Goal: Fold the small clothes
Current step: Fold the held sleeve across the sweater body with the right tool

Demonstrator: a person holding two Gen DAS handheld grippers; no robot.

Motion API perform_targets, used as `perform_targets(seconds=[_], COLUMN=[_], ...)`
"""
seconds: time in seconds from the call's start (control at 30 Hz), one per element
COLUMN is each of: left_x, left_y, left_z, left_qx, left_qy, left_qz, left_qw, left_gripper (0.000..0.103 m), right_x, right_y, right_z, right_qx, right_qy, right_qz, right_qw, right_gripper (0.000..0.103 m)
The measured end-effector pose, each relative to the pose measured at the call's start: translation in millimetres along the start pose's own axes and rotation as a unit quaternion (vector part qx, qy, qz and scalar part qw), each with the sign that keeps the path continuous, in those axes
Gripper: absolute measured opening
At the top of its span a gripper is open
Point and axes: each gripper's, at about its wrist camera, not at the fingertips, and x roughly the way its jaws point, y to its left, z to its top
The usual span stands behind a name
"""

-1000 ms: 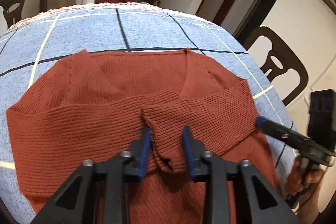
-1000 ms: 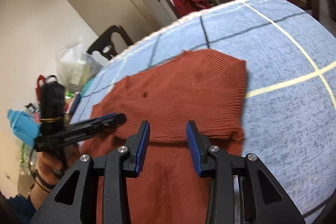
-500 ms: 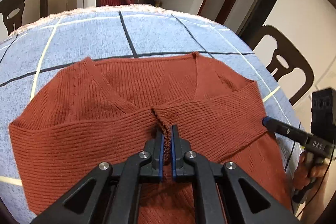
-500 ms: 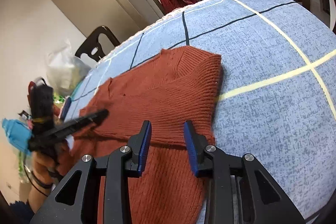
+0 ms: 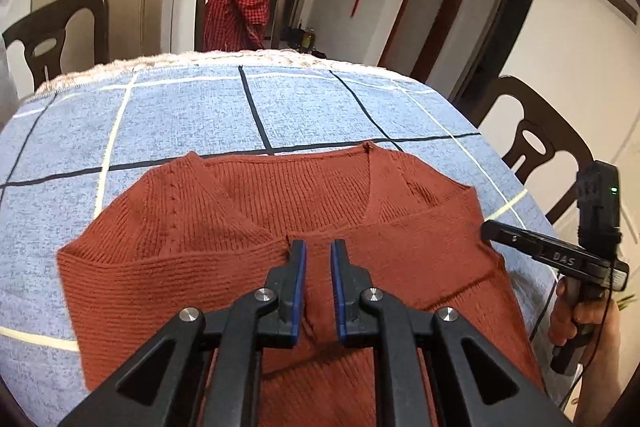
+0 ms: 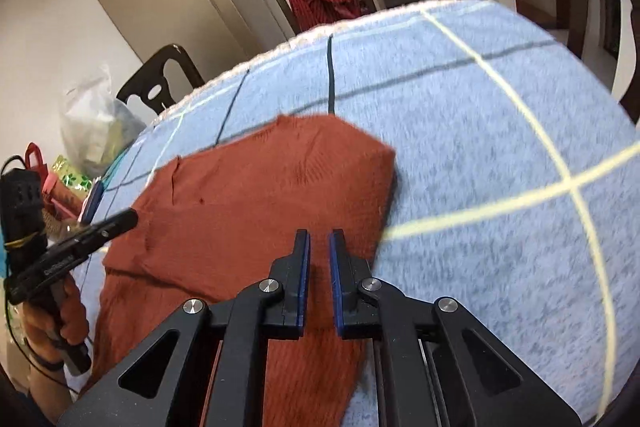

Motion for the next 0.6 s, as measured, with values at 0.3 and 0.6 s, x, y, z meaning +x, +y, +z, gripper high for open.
perform_targets(seconds=[0.3,0.6], left_x=[4.6,-6.3], left_y=[-12.5,-16.2], left_z=[-22.5,-43.6], left_qx=[0.033,0.052], left_qy=[0.028,0.034], left_qz=[0.002,0.039], left_qw=[0.9991,0.9973], left_gripper=[0.024,0.026], right_x=[11.7,-12.4], right_y=[4.2,17.1], right_z=[6.5,-27.5], right_qx=[-0.028,-0.062], right_qy=[0.022,0.029], right_qz=[-0.026,-0.024], right_qw=[0.999,0.997], right_gripper=[0.010,0.011])
